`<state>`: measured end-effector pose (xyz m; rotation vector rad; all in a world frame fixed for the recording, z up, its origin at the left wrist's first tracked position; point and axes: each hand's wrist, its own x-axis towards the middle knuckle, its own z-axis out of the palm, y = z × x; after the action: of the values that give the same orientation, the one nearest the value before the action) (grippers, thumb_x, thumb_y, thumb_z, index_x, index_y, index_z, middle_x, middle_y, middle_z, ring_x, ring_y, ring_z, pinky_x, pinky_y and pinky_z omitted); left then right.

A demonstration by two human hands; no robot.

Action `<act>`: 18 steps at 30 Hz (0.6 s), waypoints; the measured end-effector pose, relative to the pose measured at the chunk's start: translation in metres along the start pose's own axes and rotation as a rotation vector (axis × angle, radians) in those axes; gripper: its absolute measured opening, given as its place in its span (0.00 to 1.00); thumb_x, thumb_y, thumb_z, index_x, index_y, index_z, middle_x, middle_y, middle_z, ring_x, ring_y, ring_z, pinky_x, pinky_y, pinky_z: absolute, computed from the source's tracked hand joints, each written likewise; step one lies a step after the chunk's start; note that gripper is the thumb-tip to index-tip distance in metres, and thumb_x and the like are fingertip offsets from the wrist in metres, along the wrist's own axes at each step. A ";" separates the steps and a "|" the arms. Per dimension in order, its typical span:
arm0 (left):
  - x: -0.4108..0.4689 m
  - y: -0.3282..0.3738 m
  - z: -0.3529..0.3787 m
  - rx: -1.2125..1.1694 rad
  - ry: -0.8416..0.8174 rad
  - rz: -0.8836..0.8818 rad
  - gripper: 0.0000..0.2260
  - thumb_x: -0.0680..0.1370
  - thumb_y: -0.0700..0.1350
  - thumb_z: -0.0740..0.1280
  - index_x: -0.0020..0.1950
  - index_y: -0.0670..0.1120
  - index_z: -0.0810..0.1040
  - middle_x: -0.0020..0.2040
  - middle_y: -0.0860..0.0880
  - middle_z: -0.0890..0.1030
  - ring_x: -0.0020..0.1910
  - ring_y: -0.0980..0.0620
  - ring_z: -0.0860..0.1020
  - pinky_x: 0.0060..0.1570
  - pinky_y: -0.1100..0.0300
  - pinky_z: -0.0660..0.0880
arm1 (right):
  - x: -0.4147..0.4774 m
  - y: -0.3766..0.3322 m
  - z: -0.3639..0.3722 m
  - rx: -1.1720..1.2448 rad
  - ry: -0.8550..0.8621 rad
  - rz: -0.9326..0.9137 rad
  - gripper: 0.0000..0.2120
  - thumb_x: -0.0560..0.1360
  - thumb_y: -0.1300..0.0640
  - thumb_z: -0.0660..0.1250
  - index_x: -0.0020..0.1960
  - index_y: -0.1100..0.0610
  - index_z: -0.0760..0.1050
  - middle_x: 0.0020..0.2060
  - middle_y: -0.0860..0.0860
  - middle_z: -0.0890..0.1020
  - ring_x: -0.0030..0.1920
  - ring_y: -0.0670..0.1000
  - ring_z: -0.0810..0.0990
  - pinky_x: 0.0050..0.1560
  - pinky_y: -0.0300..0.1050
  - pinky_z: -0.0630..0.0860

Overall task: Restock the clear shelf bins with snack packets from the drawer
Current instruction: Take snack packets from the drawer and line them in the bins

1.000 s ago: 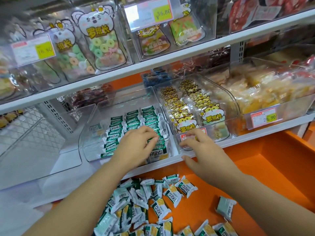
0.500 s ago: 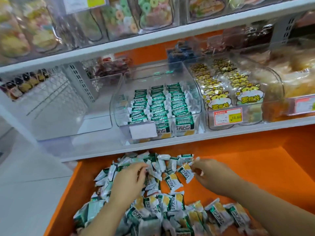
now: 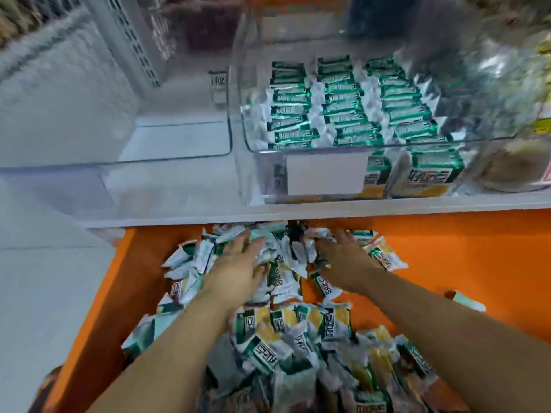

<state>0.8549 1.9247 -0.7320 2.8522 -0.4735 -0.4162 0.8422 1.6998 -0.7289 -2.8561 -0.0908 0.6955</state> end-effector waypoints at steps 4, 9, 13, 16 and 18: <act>0.008 -0.005 0.008 -0.057 -0.034 0.005 0.27 0.80 0.50 0.61 0.77 0.56 0.54 0.78 0.50 0.40 0.73 0.41 0.61 0.69 0.49 0.66 | 0.030 0.000 0.013 -0.054 0.003 0.002 0.30 0.77 0.46 0.63 0.75 0.48 0.58 0.74 0.56 0.55 0.74 0.62 0.51 0.72 0.58 0.59; 0.008 0.002 0.008 -0.114 0.030 0.013 0.22 0.78 0.44 0.65 0.71 0.52 0.64 0.77 0.54 0.43 0.57 0.48 0.76 0.58 0.55 0.74 | 0.027 0.001 0.033 -0.008 0.035 -0.037 0.29 0.77 0.51 0.63 0.76 0.49 0.59 0.73 0.54 0.55 0.75 0.58 0.50 0.72 0.53 0.61; 0.010 0.007 0.012 -0.099 0.012 0.064 0.15 0.79 0.44 0.63 0.66 0.48 0.69 0.77 0.50 0.53 0.64 0.47 0.72 0.63 0.54 0.70 | 0.016 0.003 0.050 0.182 0.015 -0.073 0.29 0.77 0.58 0.63 0.76 0.55 0.58 0.70 0.55 0.57 0.73 0.58 0.58 0.70 0.50 0.66; 0.009 0.010 0.016 -0.065 0.003 0.070 0.17 0.78 0.44 0.65 0.66 0.50 0.68 0.73 0.51 0.59 0.60 0.48 0.73 0.61 0.56 0.70 | 0.018 0.002 0.044 0.342 0.094 -0.021 0.23 0.75 0.61 0.65 0.69 0.59 0.65 0.64 0.56 0.62 0.62 0.59 0.72 0.60 0.46 0.72; 0.009 0.010 0.019 -0.054 -0.009 0.080 0.21 0.77 0.44 0.66 0.69 0.50 0.66 0.71 0.52 0.60 0.57 0.50 0.74 0.59 0.57 0.71 | 0.022 0.001 0.035 0.447 0.197 0.023 0.21 0.74 0.63 0.66 0.66 0.61 0.65 0.62 0.57 0.62 0.58 0.60 0.72 0.53 0.44 0.71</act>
<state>0.8543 1.9096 -0.7491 2.7694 -0.5675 -0.4211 0.8450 1.7077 -0.7696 -2.4778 0.1130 0.3754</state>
